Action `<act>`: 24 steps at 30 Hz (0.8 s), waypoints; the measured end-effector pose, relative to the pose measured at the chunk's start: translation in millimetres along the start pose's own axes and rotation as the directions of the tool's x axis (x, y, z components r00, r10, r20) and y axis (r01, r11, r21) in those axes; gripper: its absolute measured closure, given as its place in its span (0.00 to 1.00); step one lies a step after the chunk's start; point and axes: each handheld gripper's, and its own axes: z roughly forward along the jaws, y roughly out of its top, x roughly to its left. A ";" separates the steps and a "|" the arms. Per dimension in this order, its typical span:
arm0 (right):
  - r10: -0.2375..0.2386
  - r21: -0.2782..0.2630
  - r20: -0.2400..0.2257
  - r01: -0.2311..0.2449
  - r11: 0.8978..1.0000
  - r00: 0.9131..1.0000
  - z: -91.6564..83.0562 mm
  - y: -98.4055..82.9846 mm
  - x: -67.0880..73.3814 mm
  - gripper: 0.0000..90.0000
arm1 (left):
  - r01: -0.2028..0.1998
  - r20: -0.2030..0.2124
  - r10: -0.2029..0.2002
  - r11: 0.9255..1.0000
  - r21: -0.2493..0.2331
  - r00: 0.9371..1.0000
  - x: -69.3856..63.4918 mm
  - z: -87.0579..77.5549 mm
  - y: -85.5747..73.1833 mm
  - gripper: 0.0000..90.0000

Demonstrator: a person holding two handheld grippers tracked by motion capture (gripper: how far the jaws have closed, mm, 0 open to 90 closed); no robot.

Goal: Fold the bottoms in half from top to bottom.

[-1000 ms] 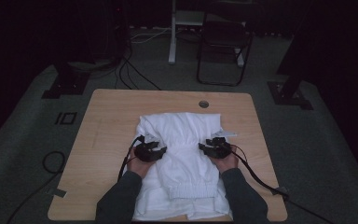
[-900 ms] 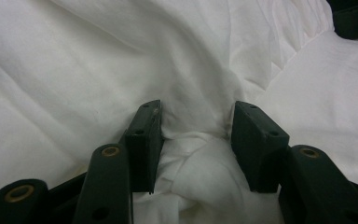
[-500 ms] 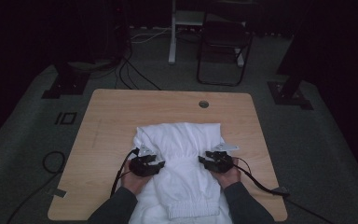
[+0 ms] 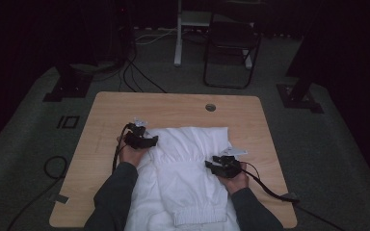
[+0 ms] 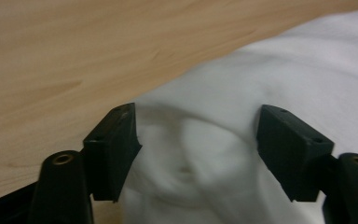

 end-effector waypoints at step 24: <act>0.041 -0.009 -0.057 -0.041 0.999 0.998 -14.5 20.7 -25.7 0.60 | 0.074 0.185 -0.076 0.997 0.020 0.980 25.9 14.1 -15.6 0.74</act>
